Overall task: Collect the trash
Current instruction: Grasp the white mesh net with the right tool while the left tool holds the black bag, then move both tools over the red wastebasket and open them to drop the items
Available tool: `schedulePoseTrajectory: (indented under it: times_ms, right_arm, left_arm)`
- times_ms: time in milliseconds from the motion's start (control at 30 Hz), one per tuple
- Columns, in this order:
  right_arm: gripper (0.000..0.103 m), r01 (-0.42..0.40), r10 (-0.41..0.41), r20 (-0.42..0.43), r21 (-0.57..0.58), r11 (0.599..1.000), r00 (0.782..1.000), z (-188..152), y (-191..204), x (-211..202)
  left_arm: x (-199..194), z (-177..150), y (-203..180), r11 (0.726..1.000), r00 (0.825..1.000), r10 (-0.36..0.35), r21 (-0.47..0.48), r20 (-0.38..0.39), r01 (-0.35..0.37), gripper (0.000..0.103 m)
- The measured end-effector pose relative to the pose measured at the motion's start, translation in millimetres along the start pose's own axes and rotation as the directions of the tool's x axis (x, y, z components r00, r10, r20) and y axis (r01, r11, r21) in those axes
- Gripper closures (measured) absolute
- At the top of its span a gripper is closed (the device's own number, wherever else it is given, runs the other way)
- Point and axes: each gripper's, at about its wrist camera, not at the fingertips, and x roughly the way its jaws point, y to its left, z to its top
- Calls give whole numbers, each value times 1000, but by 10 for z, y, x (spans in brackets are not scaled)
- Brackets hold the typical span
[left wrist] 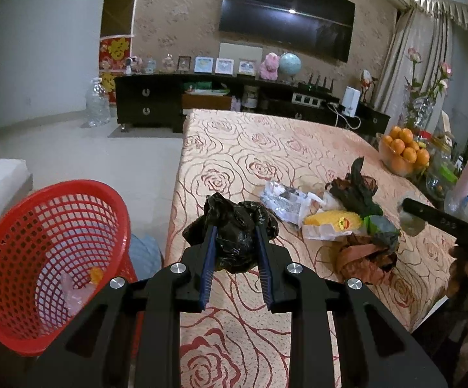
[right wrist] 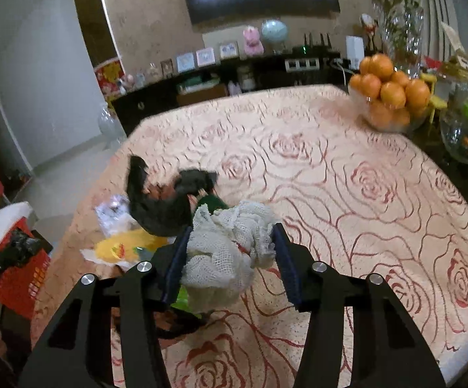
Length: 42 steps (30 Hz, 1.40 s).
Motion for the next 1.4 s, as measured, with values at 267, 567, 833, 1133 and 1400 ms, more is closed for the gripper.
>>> schedulePoseTrajectory:
  times_ms: [267,567,833,1133,1400]
  right_arm:
    - [54,-40,44,73,-55,998,996,68,190,-304]
    - [54,-119,131,99,-119,986,986,94,569,-551]
    - [54,-187,203,86,-167,968,975,106,953,-634]
    - [54,-289,308,43,-247,925,950,171,1597,-612]
    - [54,-403,411,-38,-299,865,911,176,2286,-400]
  left_arm:
    - [-312,51,96,998,997,56,4,56,-56,80]
    - [-668,104,349,989,984,150,-25,100,-149,80]
    - [-869,113,723,970,965,238,-84,109,-229,80]
    - [-932,111,1082,933,931,349,-131,105,-335,80]
    - [-878,43,1302,913,916,393,-154,77,-378,80]
